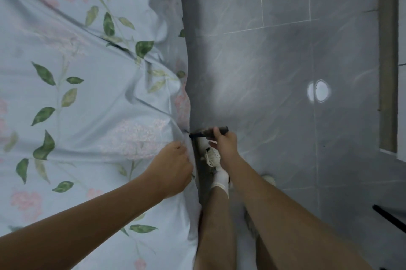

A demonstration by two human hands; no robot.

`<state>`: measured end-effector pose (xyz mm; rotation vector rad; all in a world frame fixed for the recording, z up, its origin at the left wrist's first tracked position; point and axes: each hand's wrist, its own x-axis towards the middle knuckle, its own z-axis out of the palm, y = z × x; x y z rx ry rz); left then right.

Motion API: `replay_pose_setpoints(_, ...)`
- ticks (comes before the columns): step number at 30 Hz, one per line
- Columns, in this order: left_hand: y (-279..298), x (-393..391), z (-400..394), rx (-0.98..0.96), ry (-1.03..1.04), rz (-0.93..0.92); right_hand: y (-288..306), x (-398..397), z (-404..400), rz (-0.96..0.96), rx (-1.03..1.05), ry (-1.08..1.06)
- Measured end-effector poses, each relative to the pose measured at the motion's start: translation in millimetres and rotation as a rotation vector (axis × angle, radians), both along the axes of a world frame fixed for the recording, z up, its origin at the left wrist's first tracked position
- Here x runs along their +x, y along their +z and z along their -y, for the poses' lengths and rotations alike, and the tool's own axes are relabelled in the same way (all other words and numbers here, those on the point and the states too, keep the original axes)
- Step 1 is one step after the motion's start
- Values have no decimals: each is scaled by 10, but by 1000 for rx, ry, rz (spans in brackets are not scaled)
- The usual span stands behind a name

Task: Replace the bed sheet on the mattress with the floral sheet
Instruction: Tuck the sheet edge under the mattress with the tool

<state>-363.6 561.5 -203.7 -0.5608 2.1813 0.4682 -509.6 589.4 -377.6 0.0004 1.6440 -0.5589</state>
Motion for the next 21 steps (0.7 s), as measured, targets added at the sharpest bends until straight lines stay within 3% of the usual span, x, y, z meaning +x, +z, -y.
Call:
replay_pose_setpoints(3, -55, 70, 39, 70, 55, -60, 216, -352, 237, -37, -53, -76)
replay_pose_setpoints(6, 3, 152, 257, 19, 118, -264, 479, -425, 497, -53, -97, -105)
replay_pose_setpoints(8, 89, 253, 554, -71, 209, -442, 608, -354, 670, -51, -121, -102)
replay_pose_setpoints(10, 176, 375, 1020, -219, 274, -482, 687, -273, 878, -59, -136, -102)
replay_pose_setpoints(13, 185, 577, 1745, -388, 330, -374, 729, -189, 1267, -77, -159, -127)
replay_pose_setpoints(21, -44, 353, 2357, -230, 14, 141, 640, -79, 2019, -81, -159, -68)
